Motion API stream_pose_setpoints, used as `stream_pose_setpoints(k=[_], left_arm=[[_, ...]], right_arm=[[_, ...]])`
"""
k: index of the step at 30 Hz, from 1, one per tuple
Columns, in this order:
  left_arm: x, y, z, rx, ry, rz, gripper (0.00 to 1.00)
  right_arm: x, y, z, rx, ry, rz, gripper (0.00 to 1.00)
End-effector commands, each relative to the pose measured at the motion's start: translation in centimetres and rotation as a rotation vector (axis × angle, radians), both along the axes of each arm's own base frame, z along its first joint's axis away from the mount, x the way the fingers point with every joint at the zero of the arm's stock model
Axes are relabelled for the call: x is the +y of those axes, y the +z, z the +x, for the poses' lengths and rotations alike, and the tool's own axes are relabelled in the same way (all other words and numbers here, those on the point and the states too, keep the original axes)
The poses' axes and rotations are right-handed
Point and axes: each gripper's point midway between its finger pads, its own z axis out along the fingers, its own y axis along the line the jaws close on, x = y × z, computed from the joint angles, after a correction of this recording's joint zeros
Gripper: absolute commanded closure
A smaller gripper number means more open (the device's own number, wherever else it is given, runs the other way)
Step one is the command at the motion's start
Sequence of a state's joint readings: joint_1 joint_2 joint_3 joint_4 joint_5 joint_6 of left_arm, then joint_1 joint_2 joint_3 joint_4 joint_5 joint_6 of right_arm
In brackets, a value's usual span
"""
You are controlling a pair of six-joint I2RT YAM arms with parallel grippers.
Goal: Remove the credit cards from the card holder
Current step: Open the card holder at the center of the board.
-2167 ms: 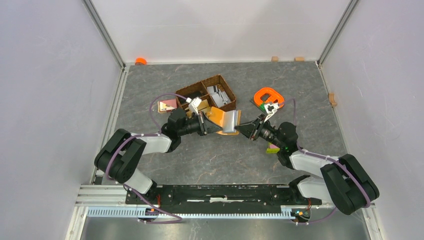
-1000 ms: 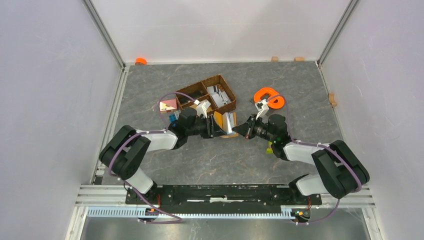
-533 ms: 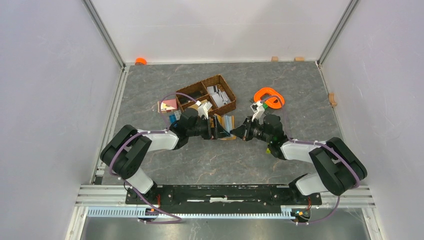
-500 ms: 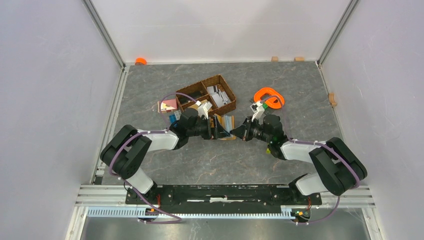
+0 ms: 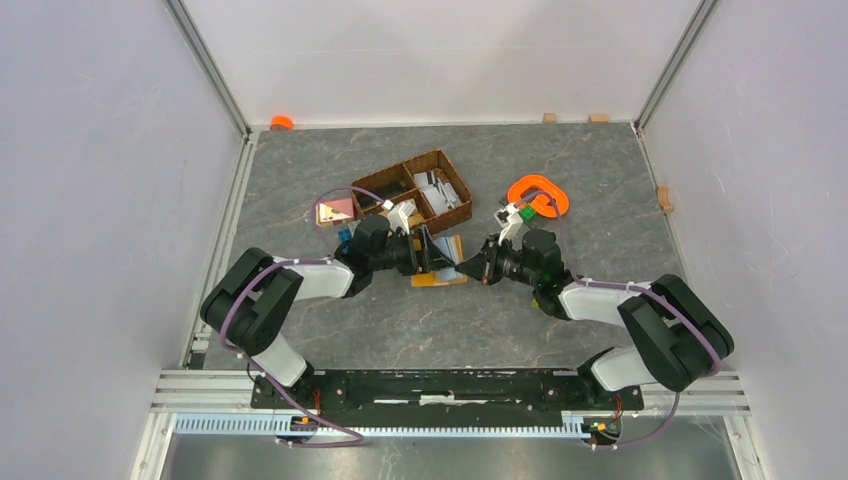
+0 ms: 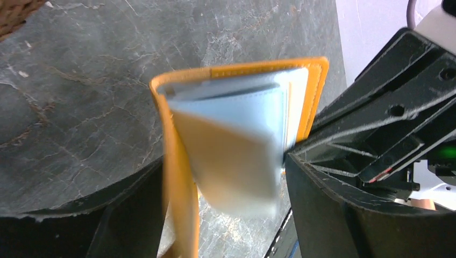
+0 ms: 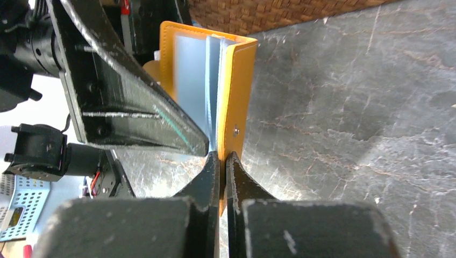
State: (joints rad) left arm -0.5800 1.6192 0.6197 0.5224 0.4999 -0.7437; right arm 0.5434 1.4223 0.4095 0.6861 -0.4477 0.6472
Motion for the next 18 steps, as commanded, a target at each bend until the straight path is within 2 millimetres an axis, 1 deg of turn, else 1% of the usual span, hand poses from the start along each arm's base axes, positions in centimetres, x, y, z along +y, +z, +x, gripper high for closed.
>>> stream_pose_setpoints(k=[1, 5, 8, 11, 14, 18], left_arm=[[-0.05, 0.95, 1.36, -0.038, 0.029, -0.017, 0.17], [0.1, 0.64, 1.46, -0.035, 0.037, -0.002, 0.17], [0.07, 0.54, 1.49, -0.032, 0.034, 0.002, 0.21], [0.1, 0.49, 1.54, -0.029, 0.034, 0.005, 0.27], [-0.02, 0.66, 1.48, -0.031, 0.025, -0.001, 0.38], [-0.23, 0.86, 1.41, -0.036, 0.012, -0.013, 0.54]], right_arm=[[1.32, 1.79, -0.42, -0.047, 0.073, 0.033, 1.0], [1.43, 1.83, -0.57, -0.045, 0.078, 0.036, 1.0], [1.53, 1.93, -0.66, -0.048, 0.083, 0.038, 1.0], [1.52, 2.03, -0.64, -0.051, 0.082, 0.037, 1.0], [1.49, 1.96, -0.58, -0.051, 0.081, 0.031, 1.0], [1.51, 1.76, -0.54, -0.048, 0.086, 0.02, 0.94]])
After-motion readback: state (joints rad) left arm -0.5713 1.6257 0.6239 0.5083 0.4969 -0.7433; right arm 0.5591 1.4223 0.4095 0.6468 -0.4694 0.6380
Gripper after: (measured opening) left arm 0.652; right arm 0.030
